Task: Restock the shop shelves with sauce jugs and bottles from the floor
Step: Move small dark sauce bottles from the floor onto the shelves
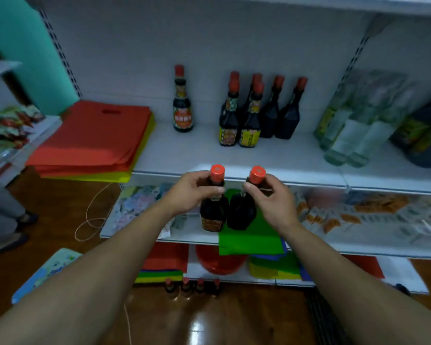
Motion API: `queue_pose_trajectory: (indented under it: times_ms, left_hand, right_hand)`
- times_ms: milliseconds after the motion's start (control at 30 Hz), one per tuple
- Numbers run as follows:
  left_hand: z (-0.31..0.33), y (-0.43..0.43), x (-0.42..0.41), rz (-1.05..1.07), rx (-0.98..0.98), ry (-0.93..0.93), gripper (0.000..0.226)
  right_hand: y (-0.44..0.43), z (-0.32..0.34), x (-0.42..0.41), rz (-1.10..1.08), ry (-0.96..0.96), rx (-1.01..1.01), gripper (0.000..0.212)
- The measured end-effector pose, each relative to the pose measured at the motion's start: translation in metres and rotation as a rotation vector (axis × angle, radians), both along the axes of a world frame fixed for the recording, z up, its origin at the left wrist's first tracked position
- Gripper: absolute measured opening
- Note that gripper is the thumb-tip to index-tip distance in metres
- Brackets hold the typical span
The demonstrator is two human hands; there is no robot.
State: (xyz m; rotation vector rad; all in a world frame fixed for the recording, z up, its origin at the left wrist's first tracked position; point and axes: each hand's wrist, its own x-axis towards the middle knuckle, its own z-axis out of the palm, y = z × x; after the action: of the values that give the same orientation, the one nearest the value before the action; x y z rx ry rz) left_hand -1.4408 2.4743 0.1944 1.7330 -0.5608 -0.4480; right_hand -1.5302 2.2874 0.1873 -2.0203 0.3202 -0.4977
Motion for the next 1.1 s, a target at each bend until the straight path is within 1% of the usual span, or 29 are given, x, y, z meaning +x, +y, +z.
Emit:
queue_pose_trajectory:
  times_ms: [100,233,333,500,667,733,800,867,1000,1100]
  left_hand:
    - [0.032,-0.006,0.014,-0.024,-0.02,-0.046,0.021]
    - [0.064,-0.028,0.038,-0.061,-0.017,-0.061,0.023]
    - [0.076,-0.049,0.051,-0.076,-0.026,-0.107,0.025]
    - [0.072,-0.09,0.07,-0.035,-0.048,-0.099,0.024]
    - [0.072,-0.142,0.091,0.028,-0.085,-0.085,0.025]
    - [0.07,-0.164,0.101,0.049,-0.082,-0.093,0.029]
    - [0.067,-0.184,0.109,0.075,-0.078,-0.082,0.027]
    - [0.063,-0.199,0.118,0.094,-0.06,-0.077,0.023]
    - [0.059,-0.22,0.135,0.074,-0.034,-0.083,0.024]
    - [0.06,-0.233,0.14,0.039,-0.025,-0.114,0.02]
  right_hand:
    - [-0.006,0.028,0.007,-0.027,-0.06,0.027,0.013]
    - [-0.025,0.054,0.021,-0.051,-0.11,0.012,0.014]
    - [-0.043,0.066,0.036,-0.042,-0.135,-0.013,0.015]
    - [-0.08,0.062,0.062,-0.039,-0.122,-0.004,0.026]
    - [-0.135,0.061,0.094,-0.045,-0.14,0.031,0.015]
    - [-0.154,0.06,0.107,-0.045,-0.14,0.043,0.012]
    - [-0.172,0.058,0.119,-0.056,-0.157,0.043,0.009]
    - [-0.189,0.054,0.13,-0.063,-0.155,0.06,0.008]
    - [-0.213,0.051,0.148,-0.055,-0.124,0.055,0.015]
    - [-0.224,0.05,0.158,-0.075,-0.119,0.051,0.01]
